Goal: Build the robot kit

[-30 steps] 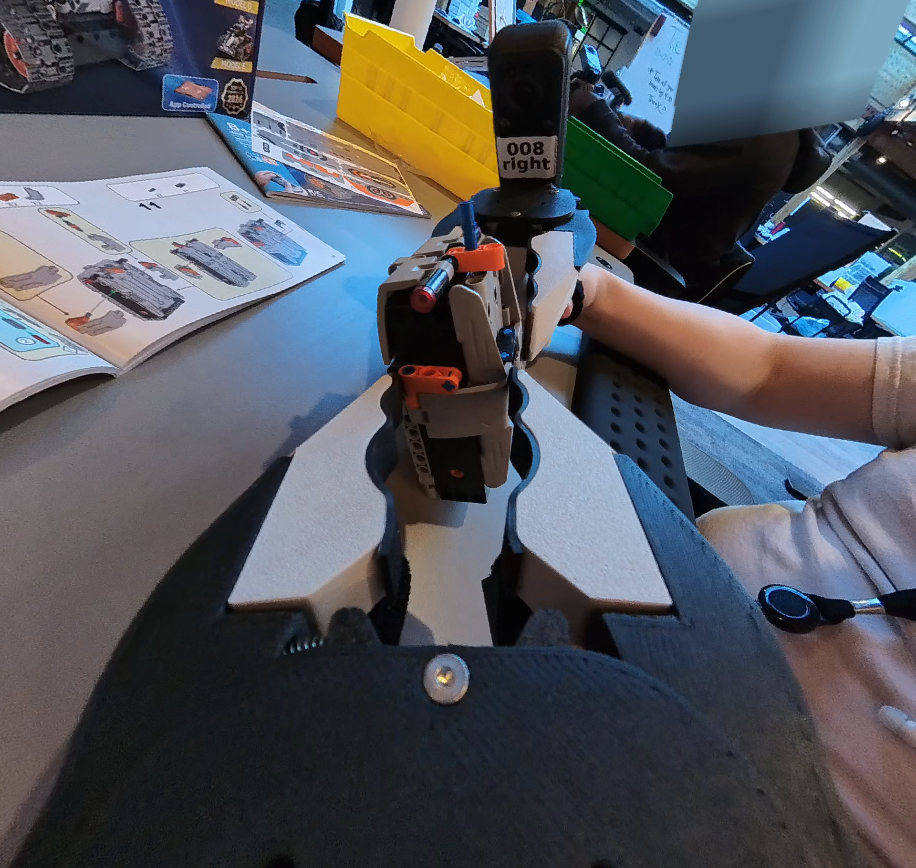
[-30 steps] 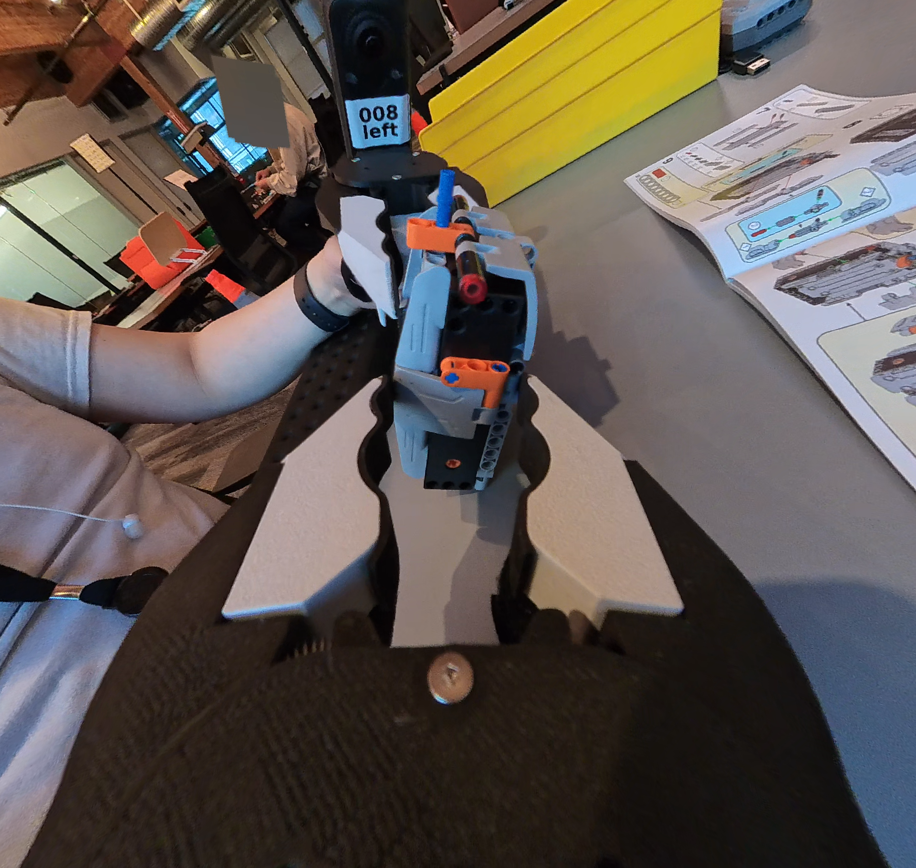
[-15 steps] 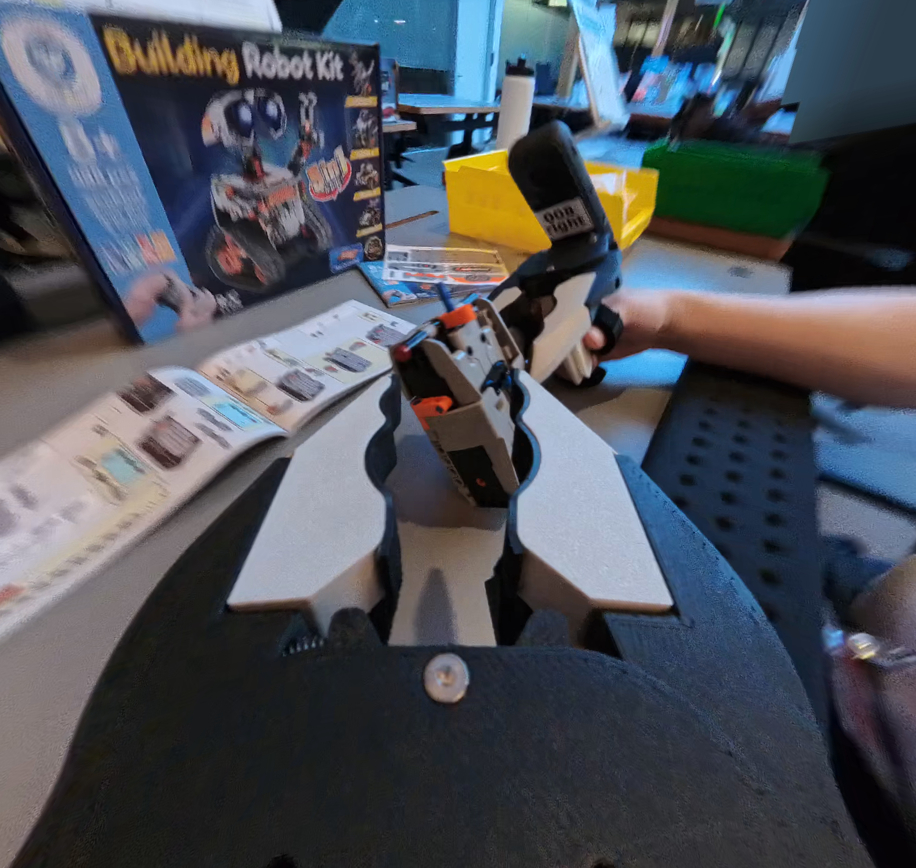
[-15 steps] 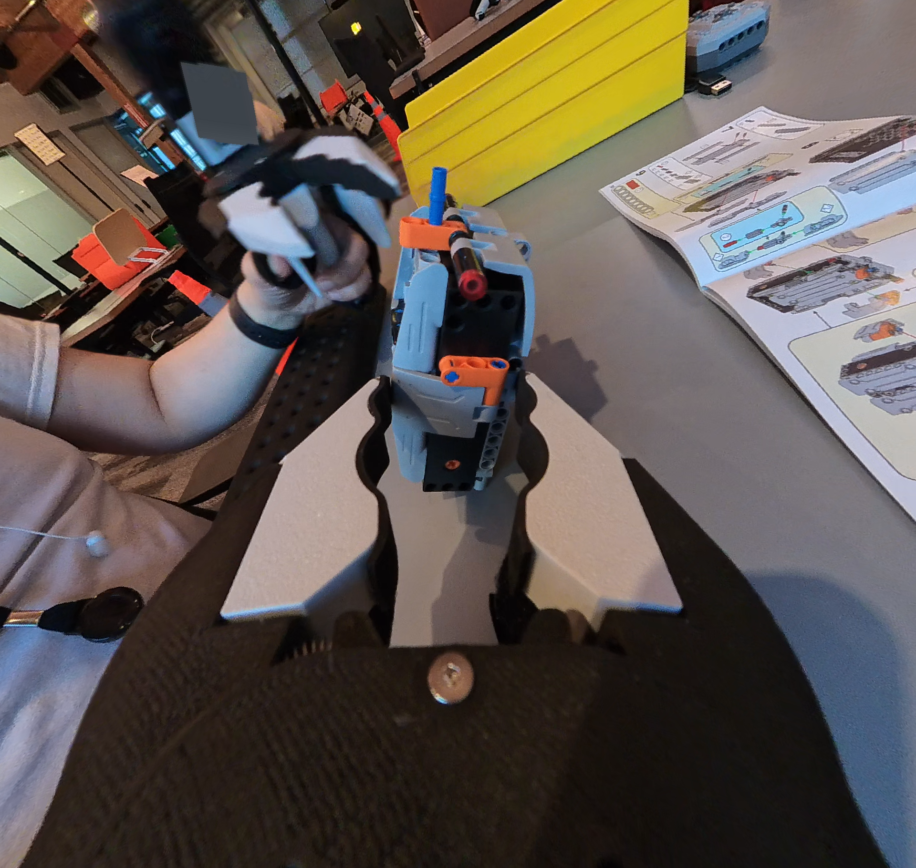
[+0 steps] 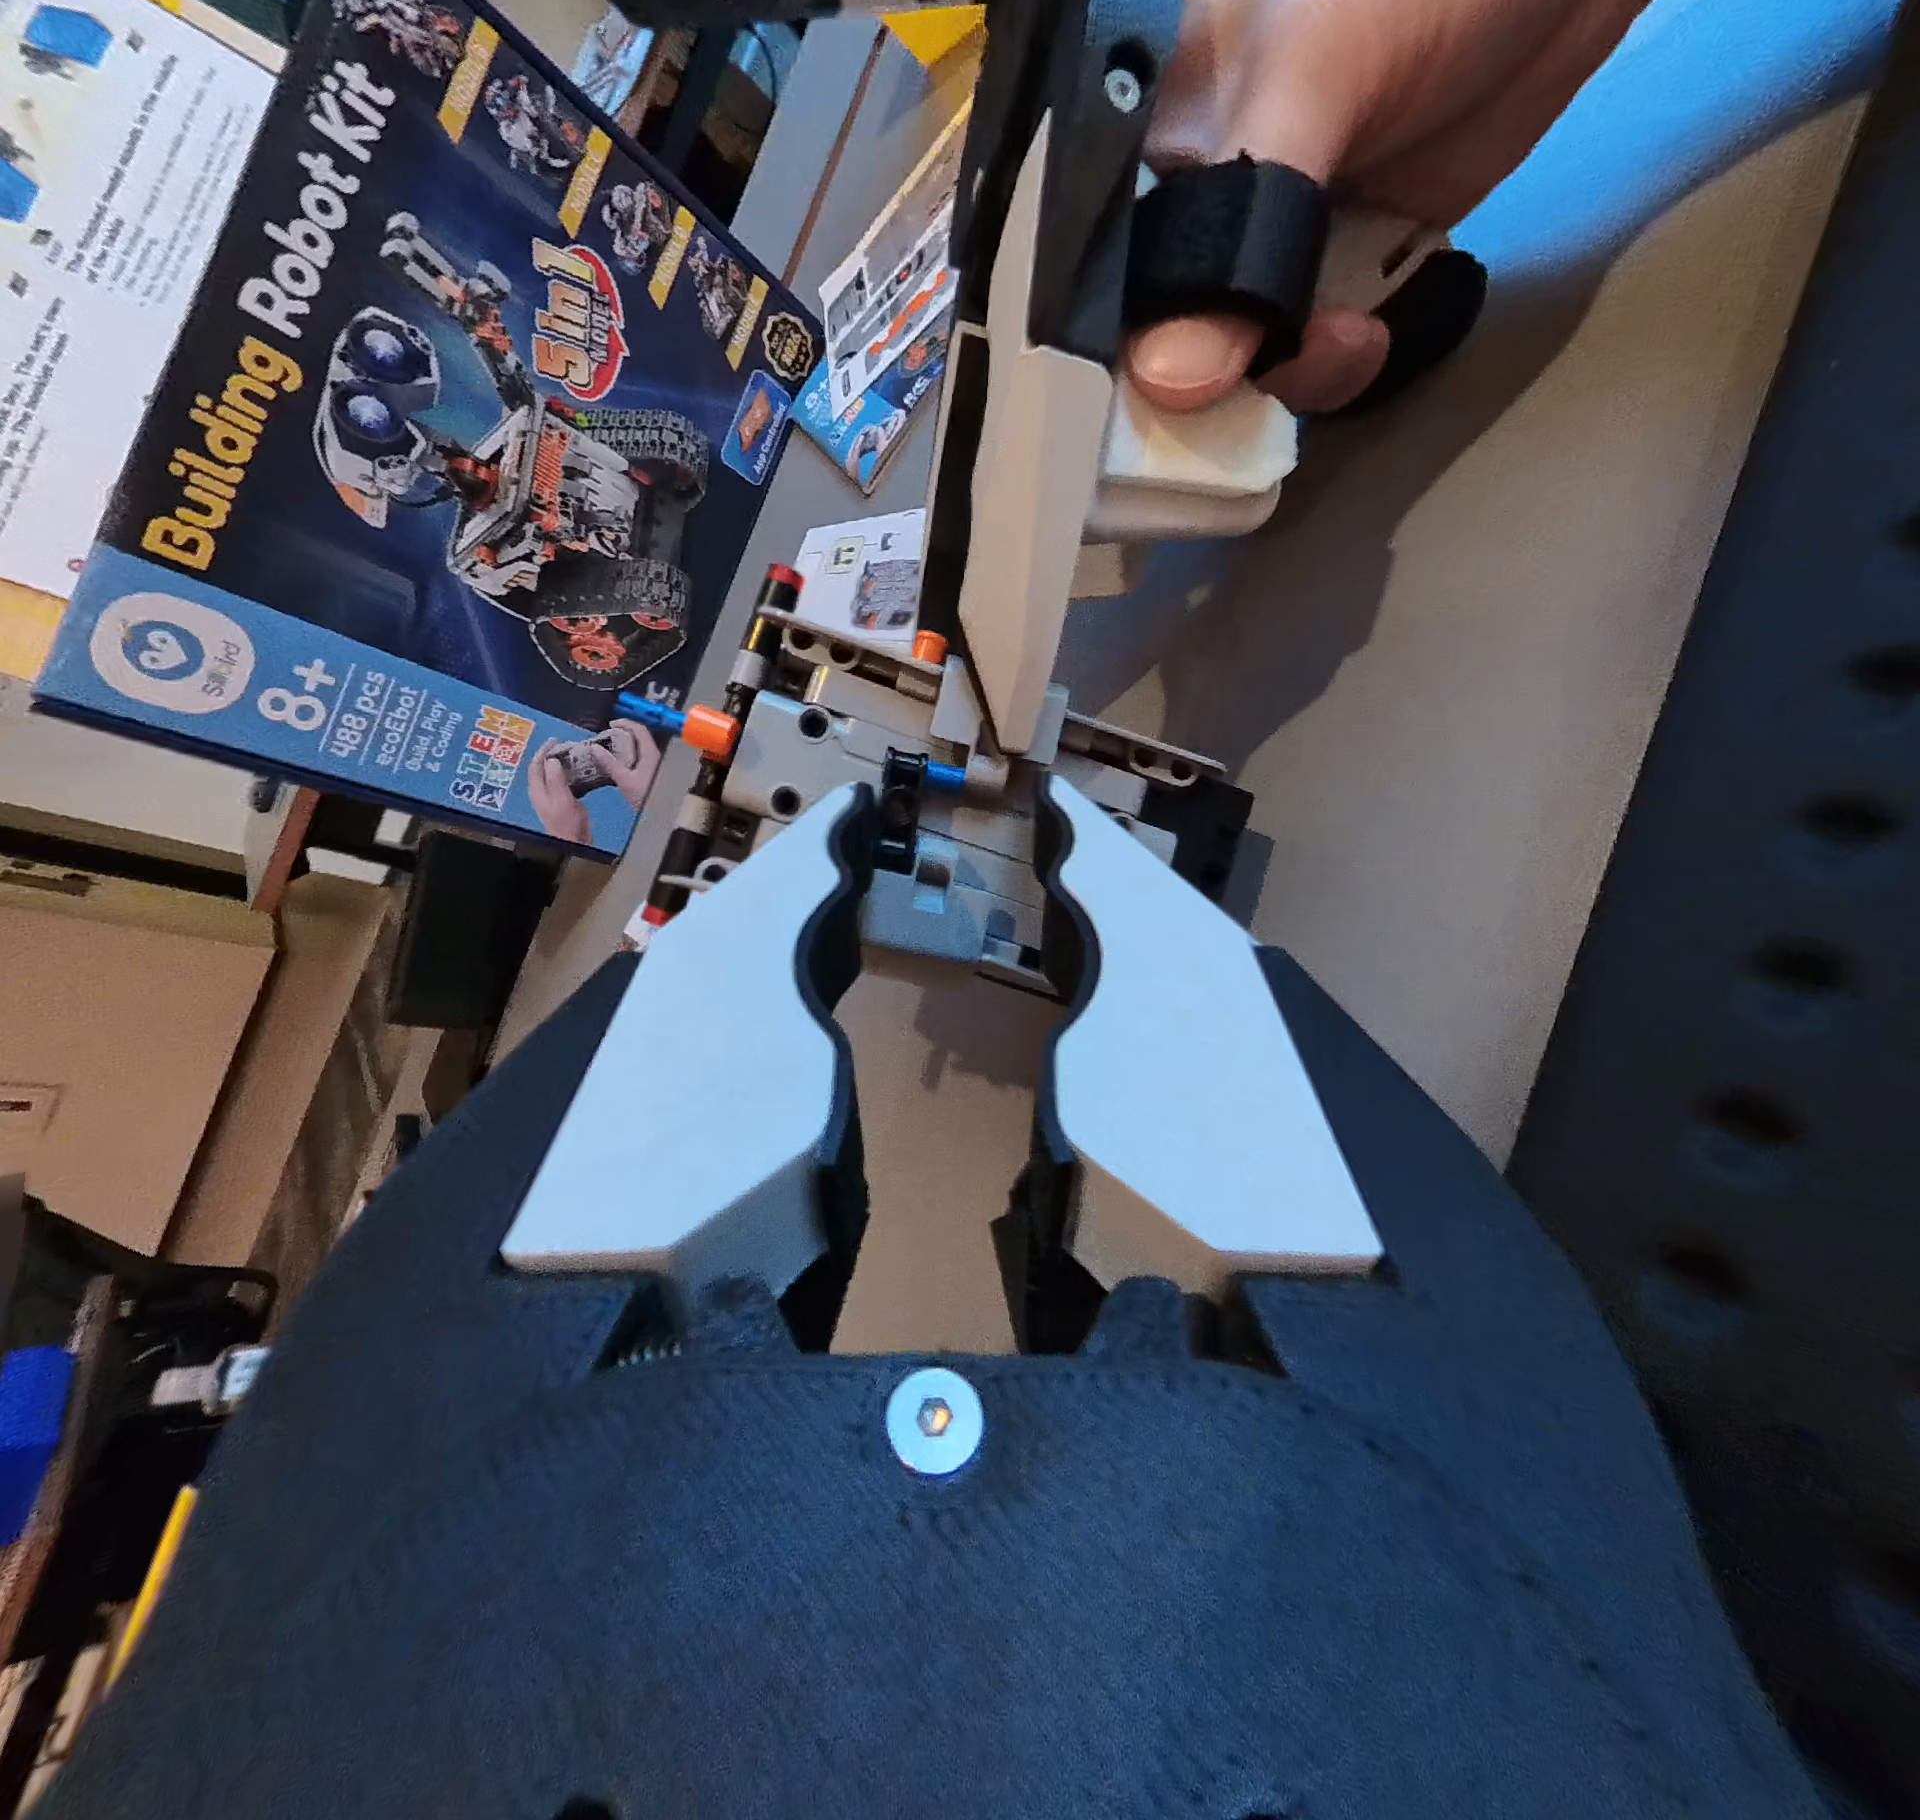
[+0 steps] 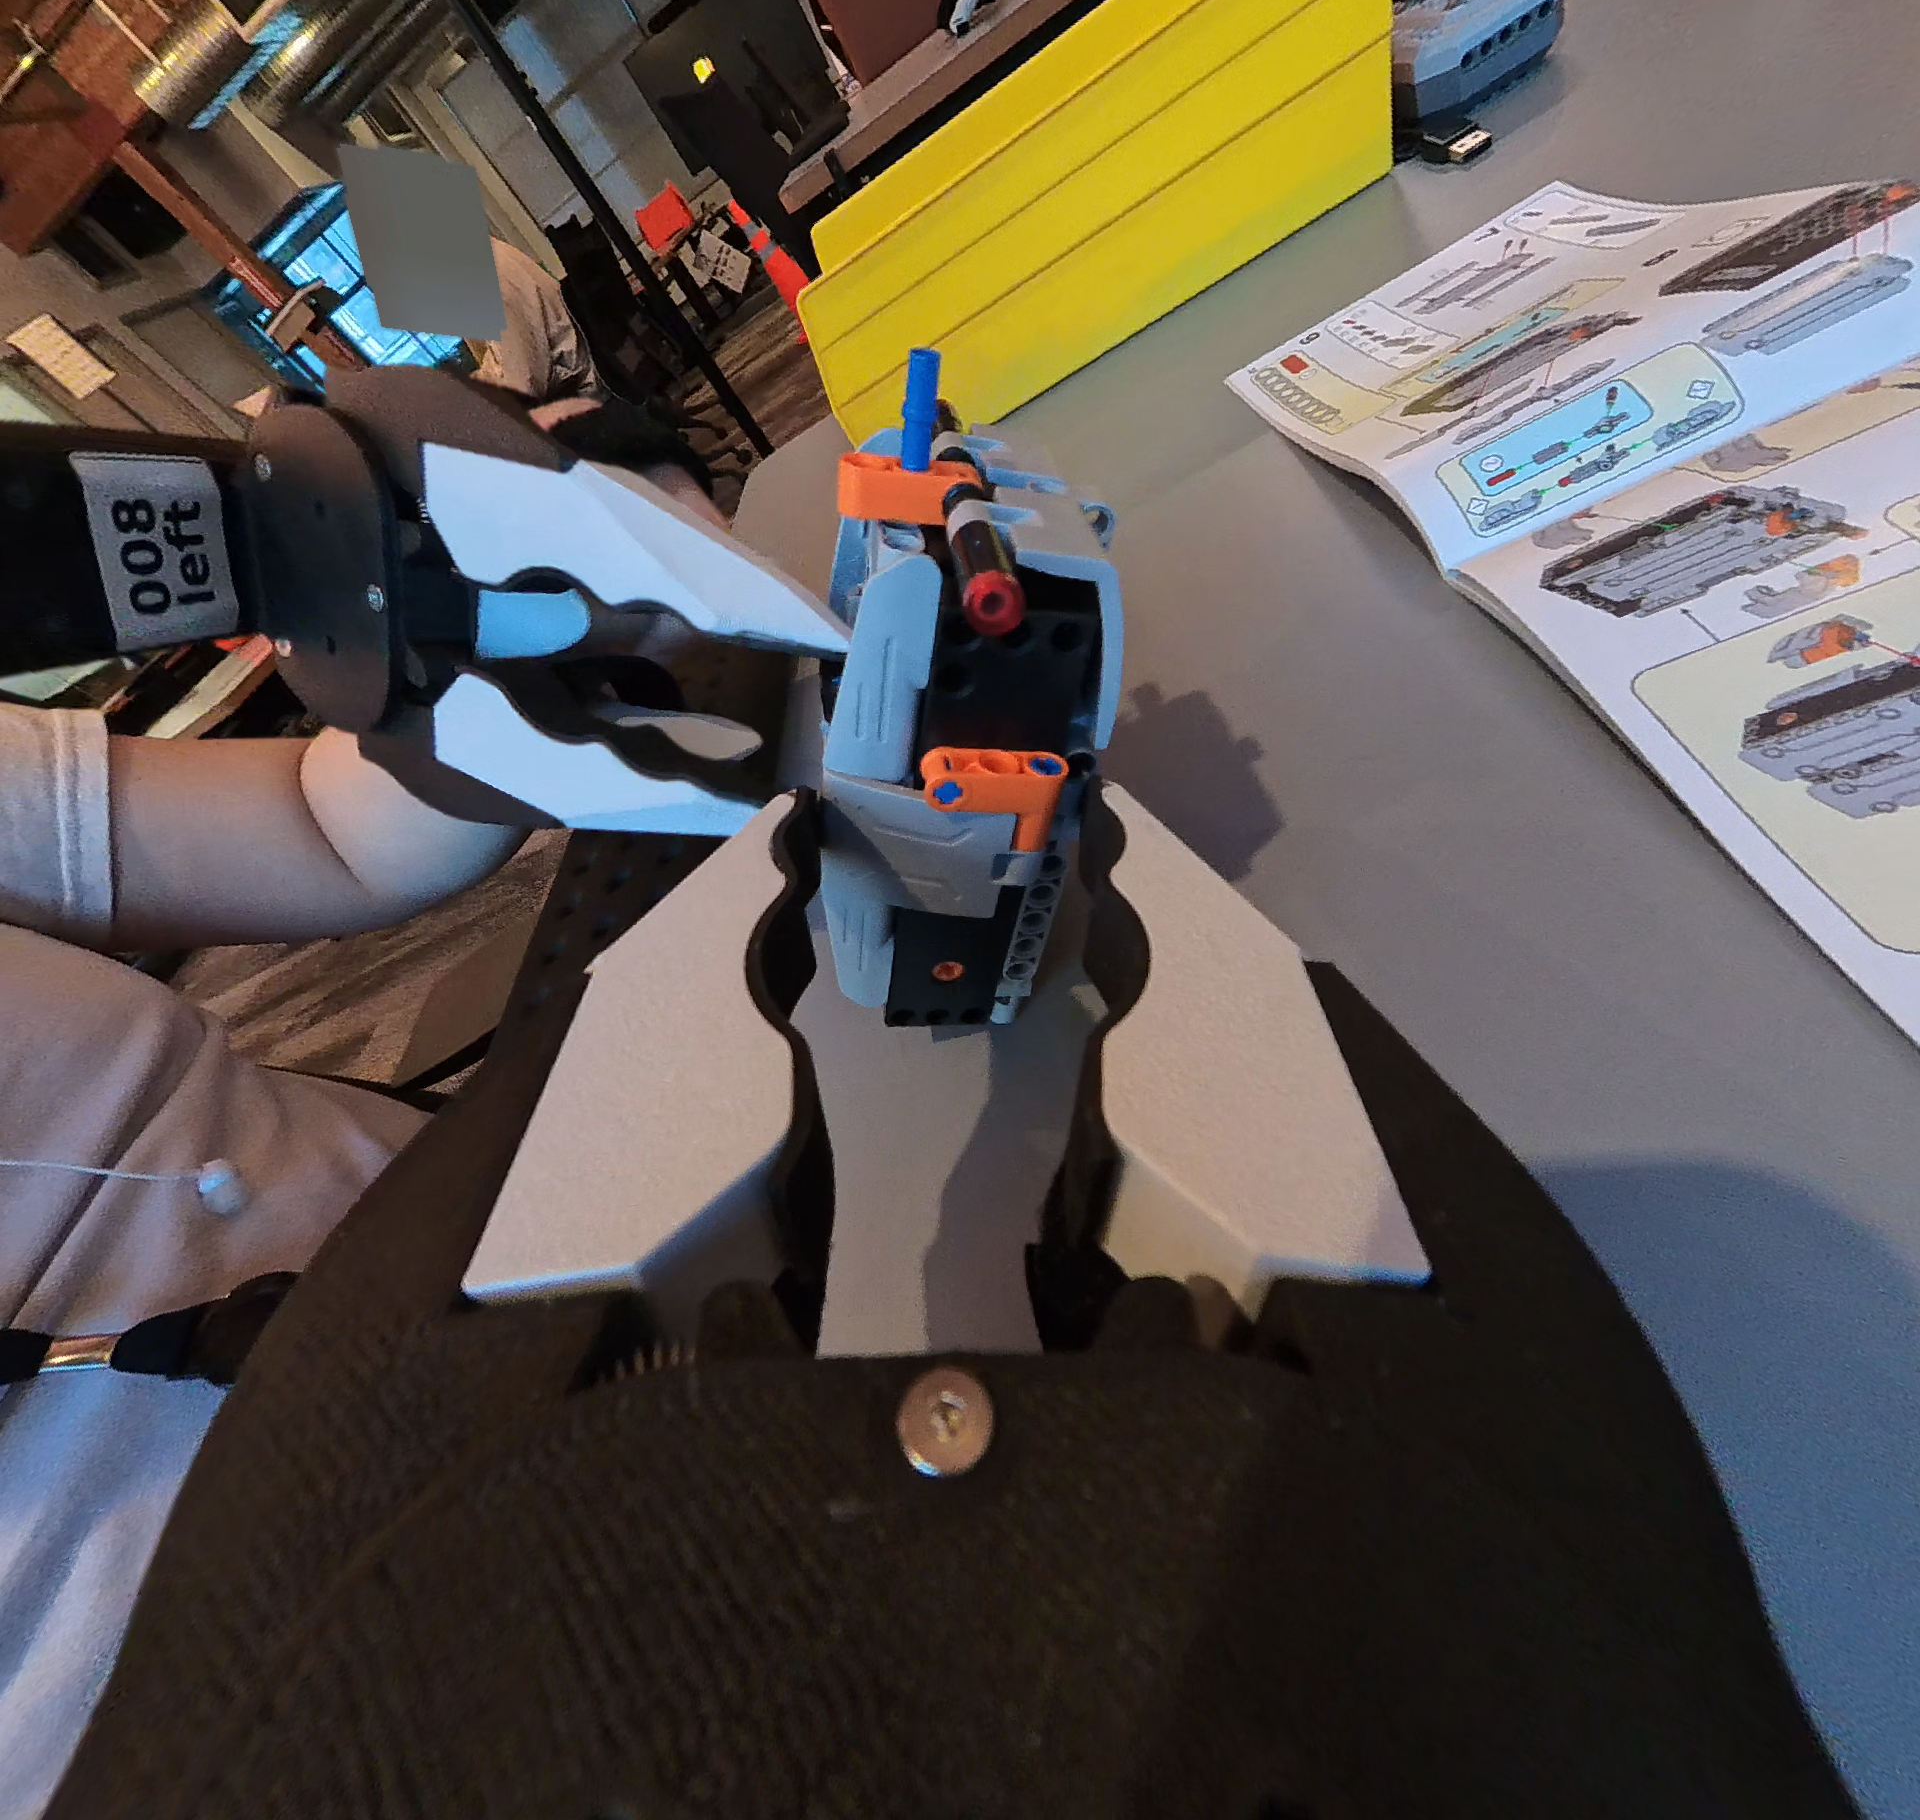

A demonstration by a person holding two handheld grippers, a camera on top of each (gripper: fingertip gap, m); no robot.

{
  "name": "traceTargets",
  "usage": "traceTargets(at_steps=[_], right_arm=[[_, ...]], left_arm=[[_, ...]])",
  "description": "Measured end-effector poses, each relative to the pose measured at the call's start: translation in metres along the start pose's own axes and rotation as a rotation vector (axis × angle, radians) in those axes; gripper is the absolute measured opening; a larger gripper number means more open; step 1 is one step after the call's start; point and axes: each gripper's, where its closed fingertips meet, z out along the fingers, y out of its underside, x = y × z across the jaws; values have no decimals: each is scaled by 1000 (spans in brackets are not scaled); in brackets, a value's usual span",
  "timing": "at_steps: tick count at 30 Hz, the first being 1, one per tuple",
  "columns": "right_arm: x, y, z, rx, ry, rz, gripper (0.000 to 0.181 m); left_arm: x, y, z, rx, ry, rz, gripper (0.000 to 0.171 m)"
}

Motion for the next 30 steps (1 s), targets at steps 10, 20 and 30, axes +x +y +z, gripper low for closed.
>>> traceTargets(at_steps=[10, 20, 30], right_arm=[[1, 0, 0, 1, 6, -6, 50], [-1, 0, 1, -4, 33, -34, 50], [0, 0, 2, 2, 18, -6, 50]], left_arm=[[-2, -1, 3, 25, -111, -14, 24], [-1, -2, 0, 64, -93, 8, 23], [0, -3, 1, 92, -61, 183, 22]])
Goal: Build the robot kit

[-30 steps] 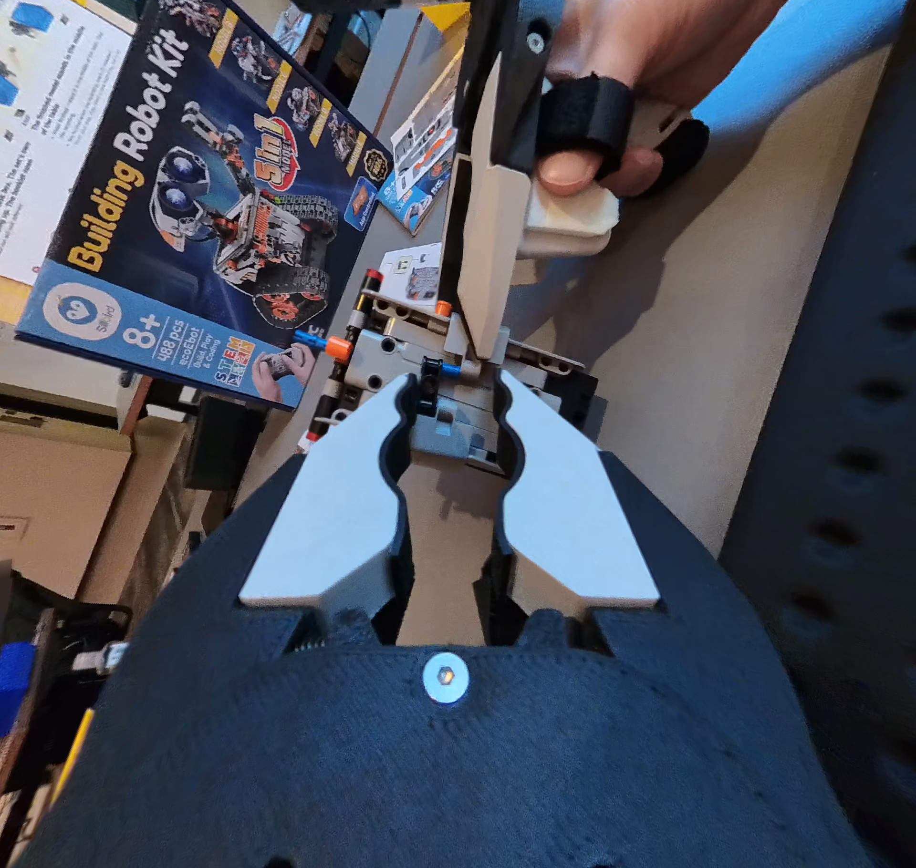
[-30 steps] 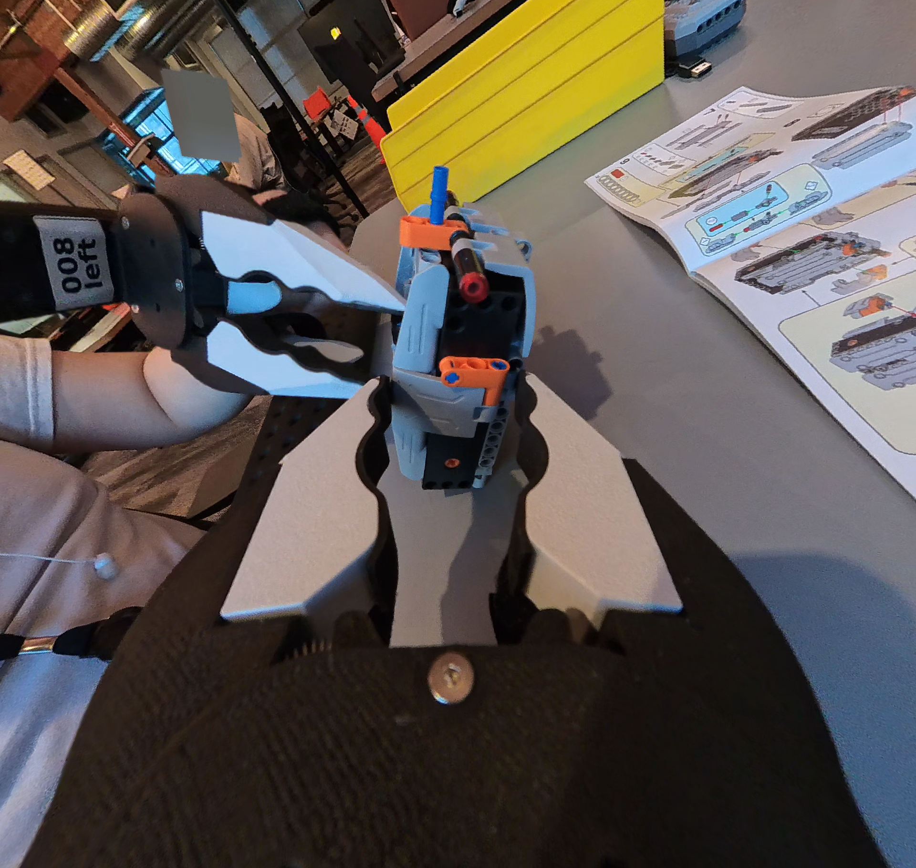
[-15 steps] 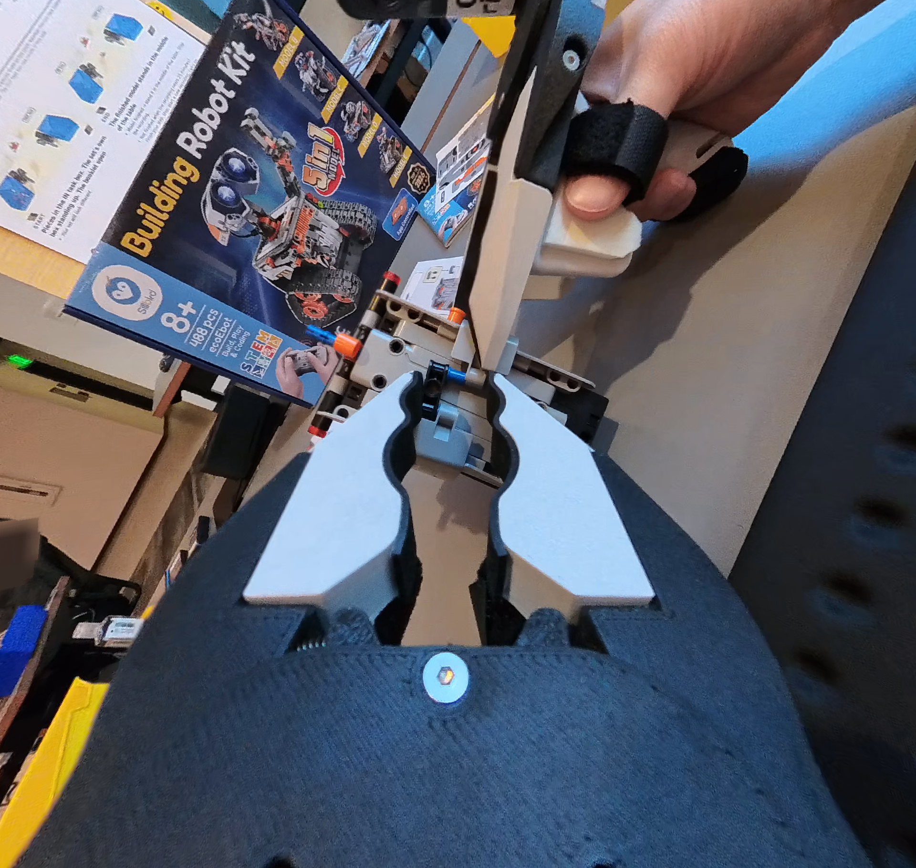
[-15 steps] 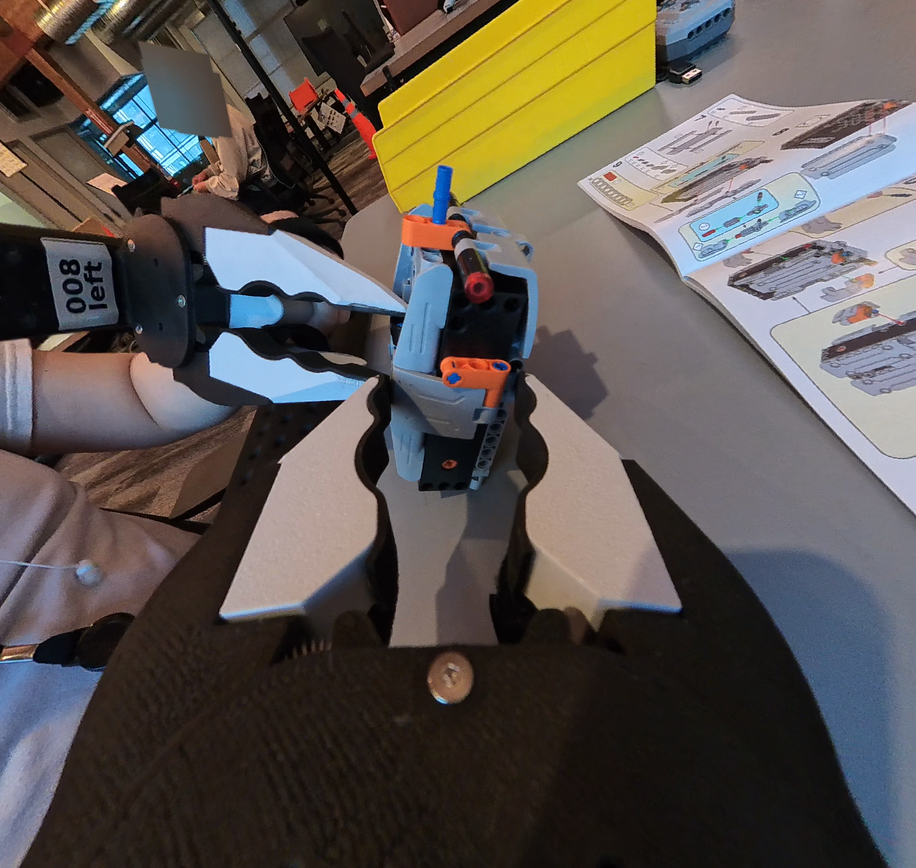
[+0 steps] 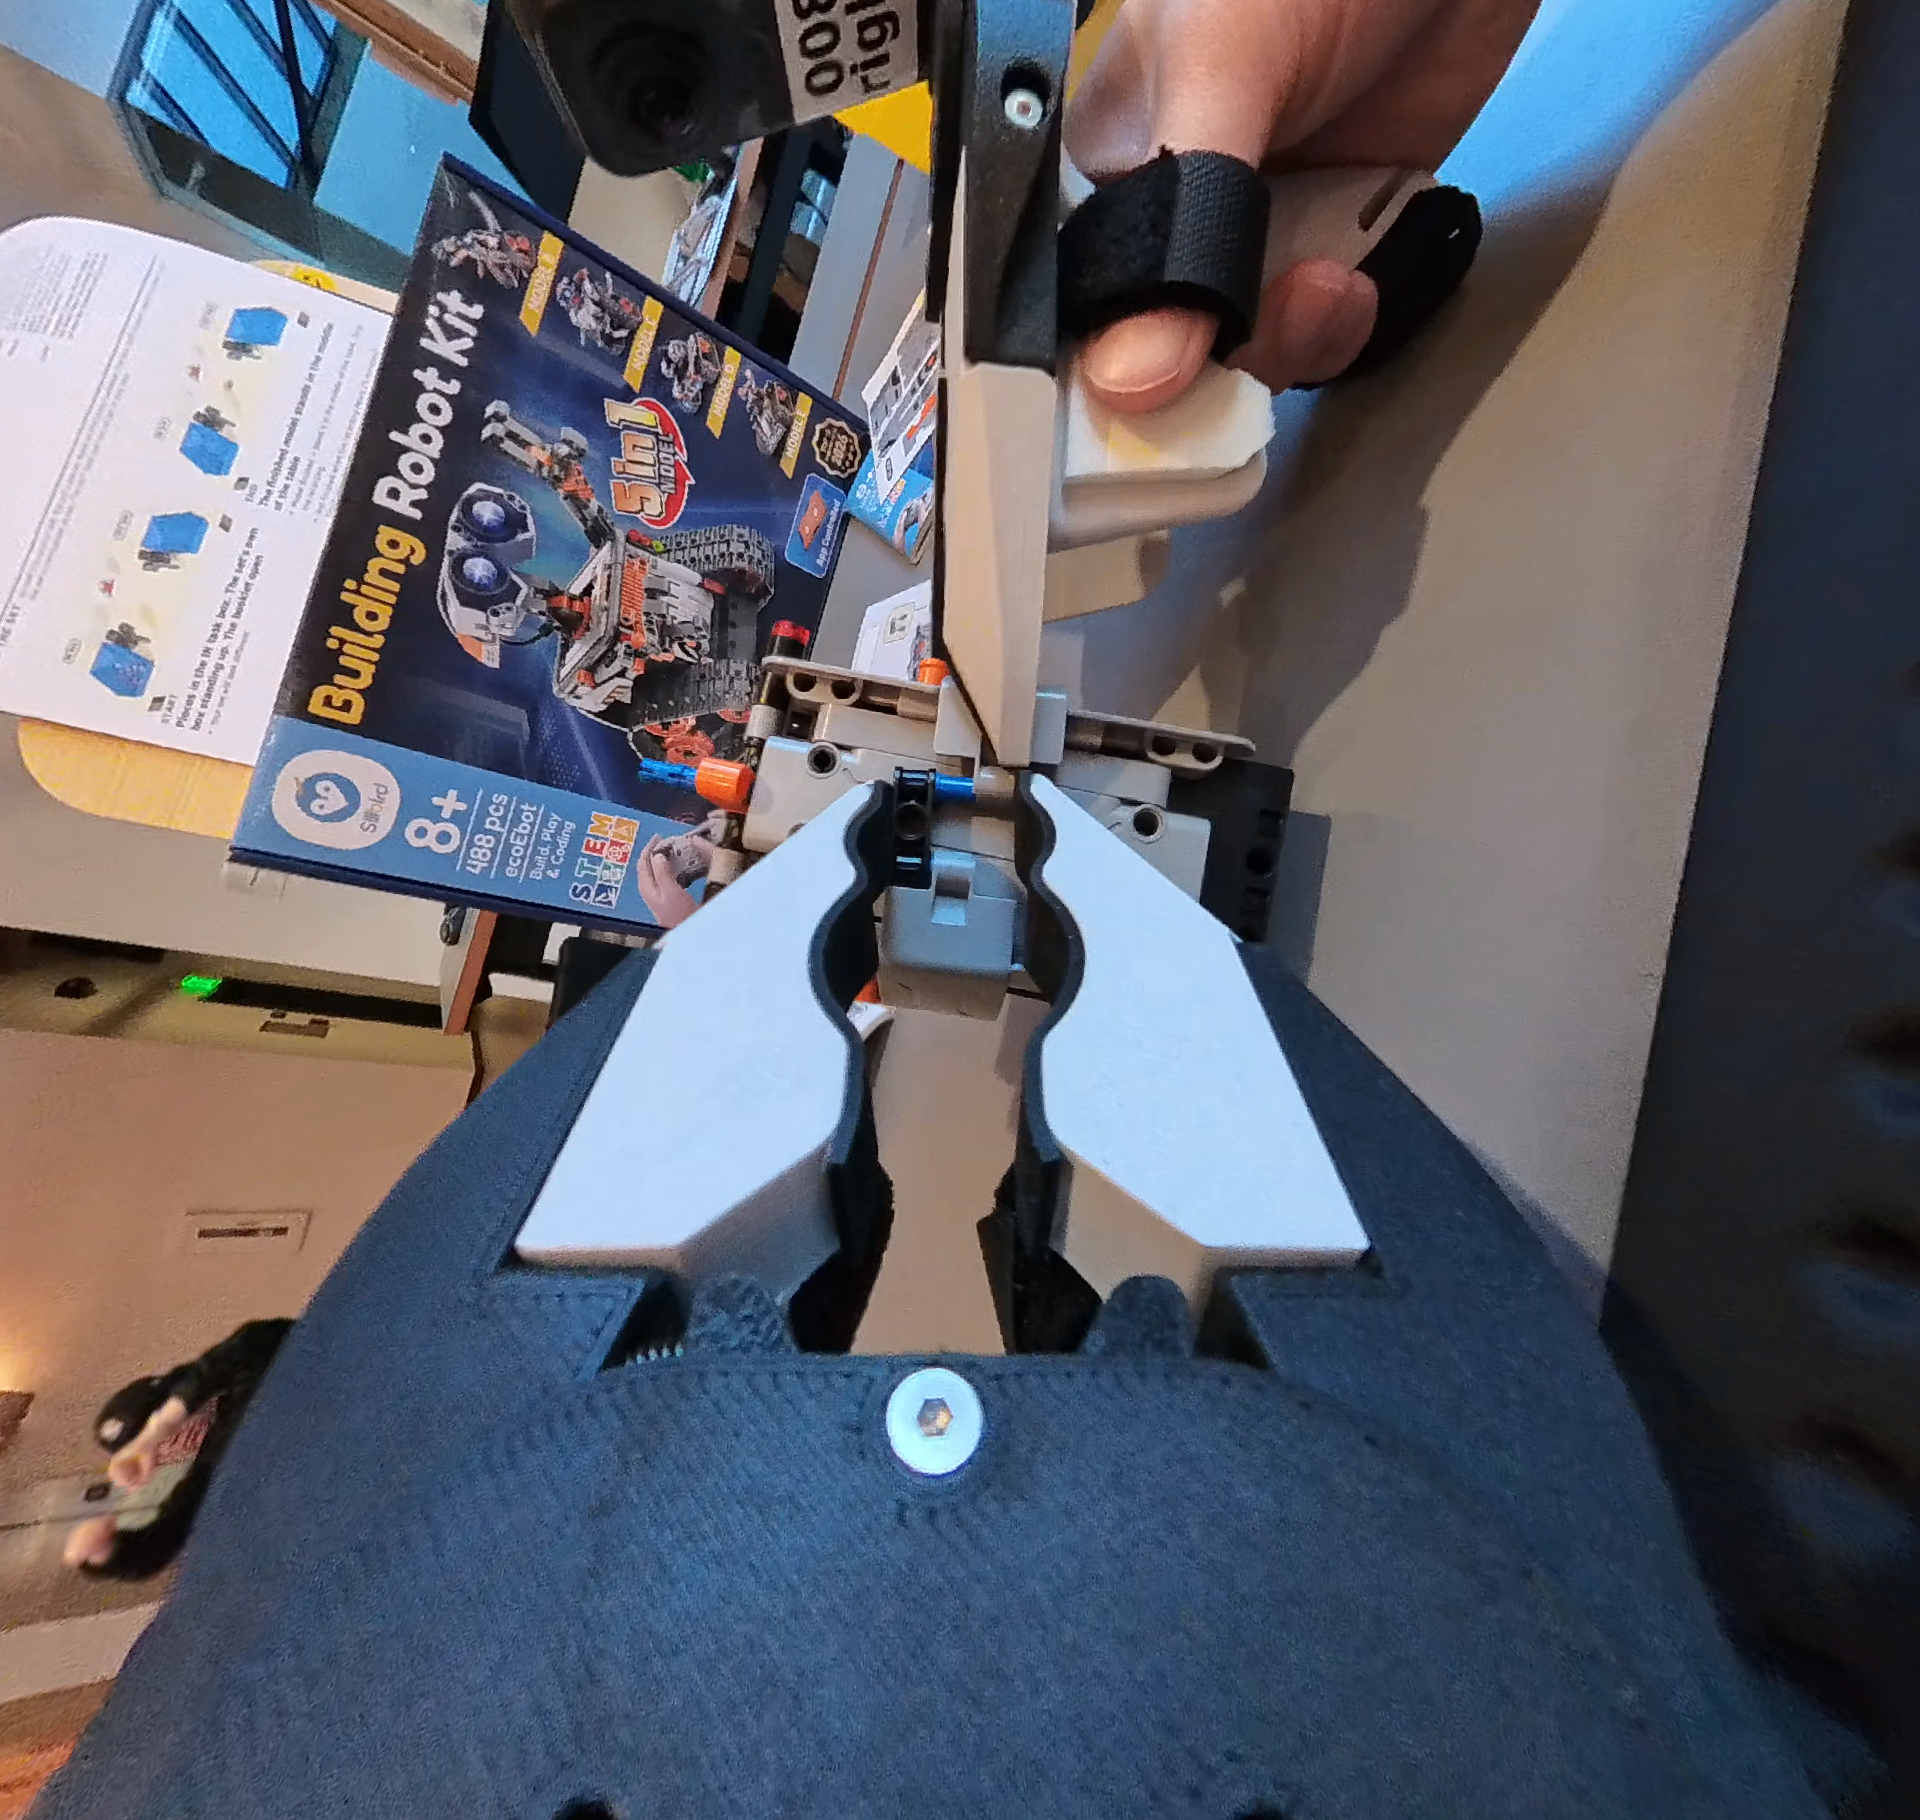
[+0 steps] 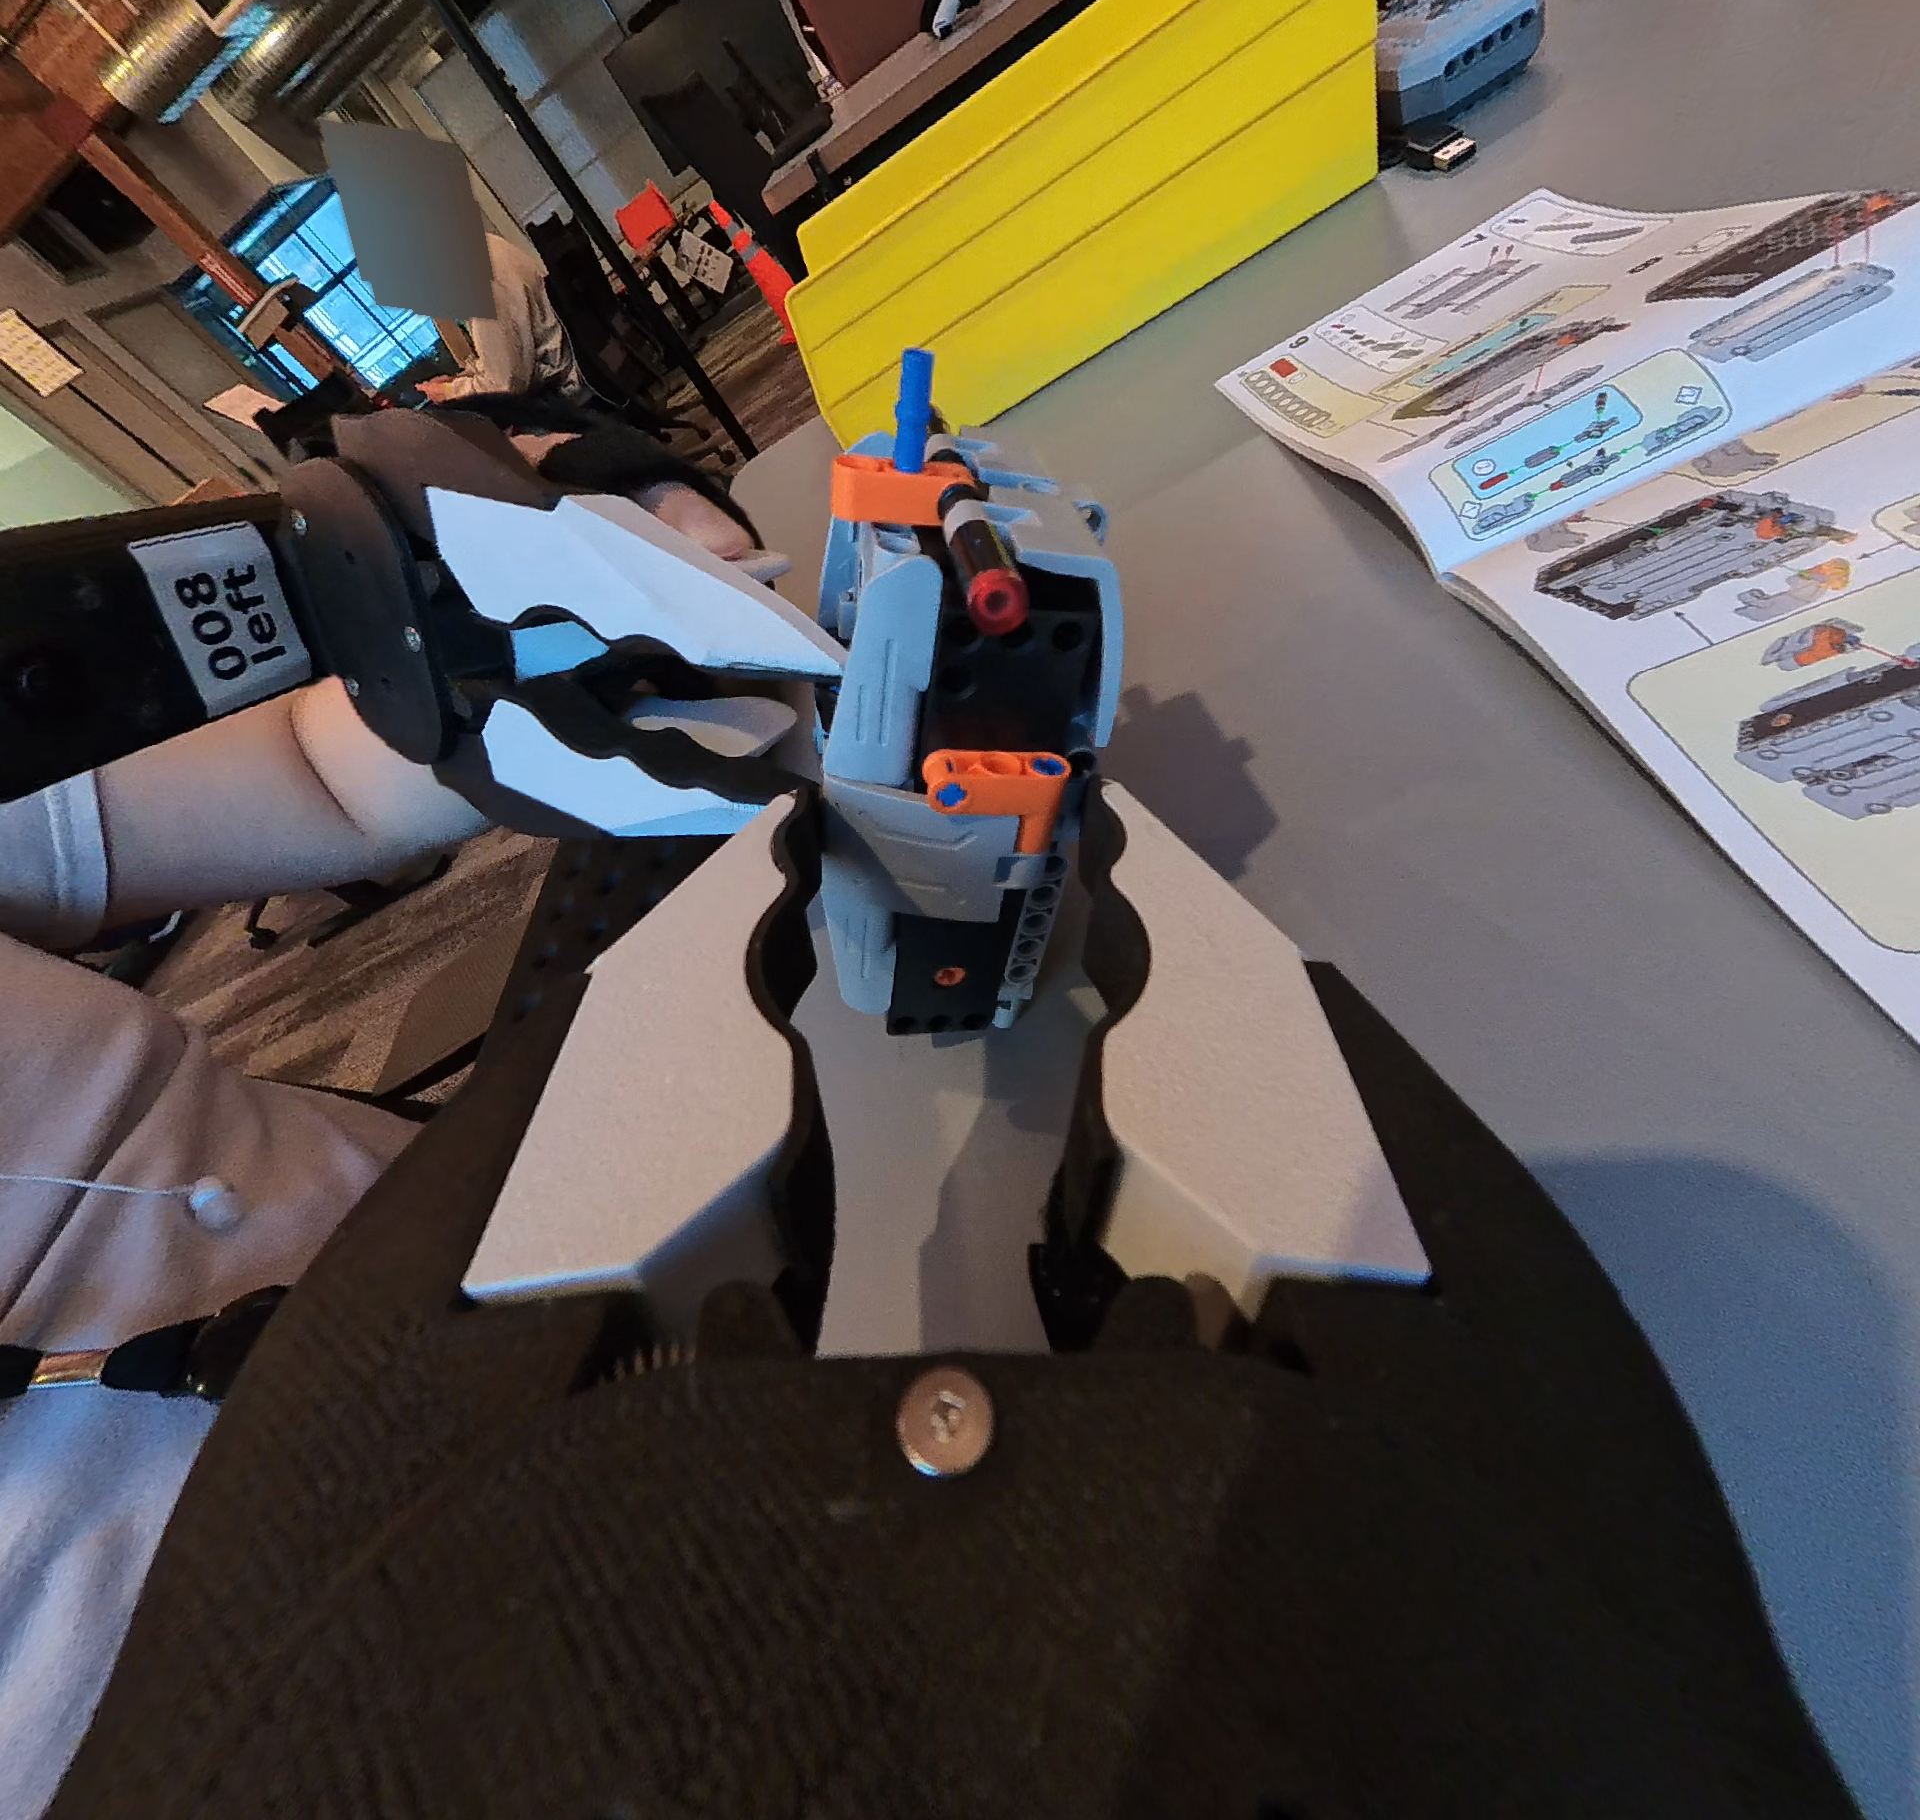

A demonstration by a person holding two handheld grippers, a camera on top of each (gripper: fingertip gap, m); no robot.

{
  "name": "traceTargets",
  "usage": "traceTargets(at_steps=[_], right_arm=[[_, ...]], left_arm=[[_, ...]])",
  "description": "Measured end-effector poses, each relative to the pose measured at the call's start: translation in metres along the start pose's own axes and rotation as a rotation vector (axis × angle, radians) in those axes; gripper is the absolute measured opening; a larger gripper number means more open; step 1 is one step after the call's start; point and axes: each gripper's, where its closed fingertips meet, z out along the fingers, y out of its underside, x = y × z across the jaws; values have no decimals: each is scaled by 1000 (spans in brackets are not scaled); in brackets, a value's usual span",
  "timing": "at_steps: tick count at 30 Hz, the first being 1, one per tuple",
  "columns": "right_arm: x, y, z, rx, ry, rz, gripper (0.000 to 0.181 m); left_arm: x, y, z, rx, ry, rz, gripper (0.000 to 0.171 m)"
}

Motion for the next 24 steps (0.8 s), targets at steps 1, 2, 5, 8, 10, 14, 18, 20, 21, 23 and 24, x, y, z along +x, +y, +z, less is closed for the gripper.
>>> traceTargets(at_steps=[1, 2, 5, 8, 10, 14, 18, 20, 21, 23, 24], right_arm=[[0, 0, 0, -1, 2, -4, 50], [0, 0, 0, -1, 1, -5, 50], [-1, 0, 1, -1, -7, 0, 49], [-1, 0, 1, -2, 5, -13, 49], [-2, 0, 1, -2, -1, -12, 50], [0, 0, 1, 5, 12, -5, 50], [-1, 0, 1, 8, 23, -16, 50], [-1, 0, 1, 6, 27, -19, 50], [-1, 0, 1, 6, 25, -19, 50], [-2, 0, 1, 5, 27, -20, 50], [-2, 0, 1, 6, 27, -19, 50]], left_arm=[[0, 0, 0, 6, 2, 1, 21], [0, 0, 0, 11, -1, 7, 21], [1, -1, -1, 26, -18, 38, 21], [1, -1, -2, 38, -5, 25, 21], [2, -2, -2, 51, -19, 45, 21], [0, 0, -1, 53, -59, 60, 21], [1, -1, -2, 71, -61, 3, 22], [1, -1, -2, 80, -58, 28, 22], [1, -1, -2, 83, -58, 36, 21], [1, -2, -2, 100, -52, 37, 21], [1, -2, -3, 110, -46, 41, 21]])
